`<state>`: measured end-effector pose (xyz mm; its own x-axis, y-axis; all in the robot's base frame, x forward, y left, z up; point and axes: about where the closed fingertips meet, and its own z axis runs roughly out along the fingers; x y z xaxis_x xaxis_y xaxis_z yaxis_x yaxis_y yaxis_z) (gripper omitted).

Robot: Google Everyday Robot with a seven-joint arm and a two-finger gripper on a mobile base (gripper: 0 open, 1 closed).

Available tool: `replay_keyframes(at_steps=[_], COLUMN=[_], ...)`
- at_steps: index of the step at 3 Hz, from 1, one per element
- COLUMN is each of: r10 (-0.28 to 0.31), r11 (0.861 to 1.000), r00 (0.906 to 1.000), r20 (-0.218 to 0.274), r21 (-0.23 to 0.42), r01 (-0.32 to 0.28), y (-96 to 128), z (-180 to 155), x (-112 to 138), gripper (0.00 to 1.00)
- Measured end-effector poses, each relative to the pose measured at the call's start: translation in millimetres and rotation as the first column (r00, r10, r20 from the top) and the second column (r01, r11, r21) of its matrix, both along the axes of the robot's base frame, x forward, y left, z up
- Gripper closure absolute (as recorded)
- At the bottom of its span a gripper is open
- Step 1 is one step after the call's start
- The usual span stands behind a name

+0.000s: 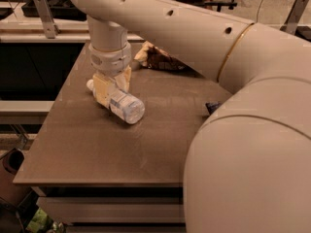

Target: Place blue plastic bottle upright

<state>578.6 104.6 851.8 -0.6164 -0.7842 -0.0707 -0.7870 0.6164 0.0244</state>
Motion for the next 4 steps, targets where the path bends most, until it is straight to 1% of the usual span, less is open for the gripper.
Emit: replay_keyframes(at_steps=[1,2,3,4], r10=[0.001,0.006,-0.017,-0.055], r11=[1.0,1.0,0.999,0.995], r00=[1.0,0.9999,0.999,0.9939], r20=[0.007,0.013,0.041,0.096], r21=[0.008,0.021,0.049,0.082], r01=[-0.001,-0.007,0.015,0.047], y=[3.0,4.6,-9.1,-34.2], z=[-1.0,-1.8,1.6,17.2], x=[1.8,3.7,17.2,26.7], gripper=[1.0,1.0,1.0,1.0])
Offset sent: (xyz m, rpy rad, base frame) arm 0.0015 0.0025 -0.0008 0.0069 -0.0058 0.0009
